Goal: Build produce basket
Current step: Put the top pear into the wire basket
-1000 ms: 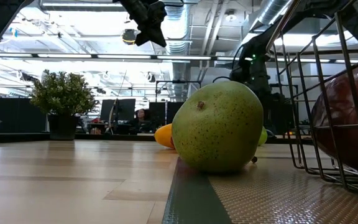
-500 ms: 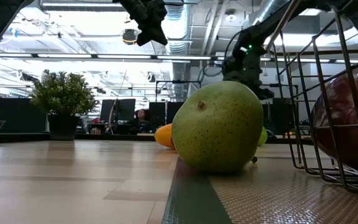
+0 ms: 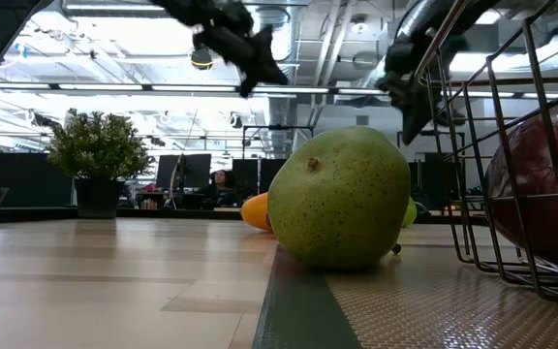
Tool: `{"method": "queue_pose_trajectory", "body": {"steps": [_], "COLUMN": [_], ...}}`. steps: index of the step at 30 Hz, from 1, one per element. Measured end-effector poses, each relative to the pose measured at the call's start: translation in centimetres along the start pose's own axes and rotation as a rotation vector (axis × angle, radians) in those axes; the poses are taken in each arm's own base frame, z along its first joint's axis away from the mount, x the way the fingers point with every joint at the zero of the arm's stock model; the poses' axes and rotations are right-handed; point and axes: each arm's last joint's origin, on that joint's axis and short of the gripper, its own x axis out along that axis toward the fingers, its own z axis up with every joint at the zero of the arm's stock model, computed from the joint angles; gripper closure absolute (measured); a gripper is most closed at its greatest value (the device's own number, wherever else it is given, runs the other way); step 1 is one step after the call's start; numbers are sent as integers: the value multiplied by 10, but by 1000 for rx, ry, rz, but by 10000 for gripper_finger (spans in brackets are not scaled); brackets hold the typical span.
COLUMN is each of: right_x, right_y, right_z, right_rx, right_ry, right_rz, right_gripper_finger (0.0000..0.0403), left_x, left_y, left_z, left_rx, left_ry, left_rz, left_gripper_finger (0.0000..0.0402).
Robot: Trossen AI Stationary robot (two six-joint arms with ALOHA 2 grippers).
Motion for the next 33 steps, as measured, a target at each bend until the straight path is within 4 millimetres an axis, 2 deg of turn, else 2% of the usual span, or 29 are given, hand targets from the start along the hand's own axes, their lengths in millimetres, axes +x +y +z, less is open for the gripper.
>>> {"method": "queue_pose_trajectory", "body": {"steps": [2, 5, 10, 12, 15, 18, 21, 23, 26, 29, 33], "right_x": [-14, -35, -60, -64, -61, -56, -55, -55, -56, -57, -56], "right_y": [4, 14, 24, 26, 25, 24, 26, 27, 23, 18, 16], "right_z": [-13, -28, -53, -59, -60, -58, -60, -60, -57, -53, -47], "right_rx": [3, -12, -10, -1, 24, 30, 19, 18, 15, 17, 24], "right_ry": [-35, -108, -214, -242, -249, -229, -227, -230, -244, -253, -275], "right_rz": [13, 41, 37, 16, -60, -89, -88, -90, -109, -120, -120], "right_gripper_finger": [403, 403, 403, 403, 403, 402, 401, 401, 401, 401, 401], "left_x": [17, 43, 107, 130, 154, 172, 177, 179, 175, 152, 102], "left_y": [11, 18, 31, 32, 32, 32, 33, 32, 32, 25, 13], "left_z": [-9, -21, -49, -51, -50, -46, -35, -39, -47, -37, -2], "left_rx": [-27, -74, -269, -311, -359, -376, -402, -435, -563, -553, -405], "left_ry": [-95, -200, -57, -14, 52, 108, 152, 152, 259, 298, 177], "left_rz": [4, -81, -245, -293, -348, -362, -337, -355, -461, -527, -404], "left_gripper_finger": [402, 401, 401, 401, 401, 401, 401, 402, 401, 402, 401]}}
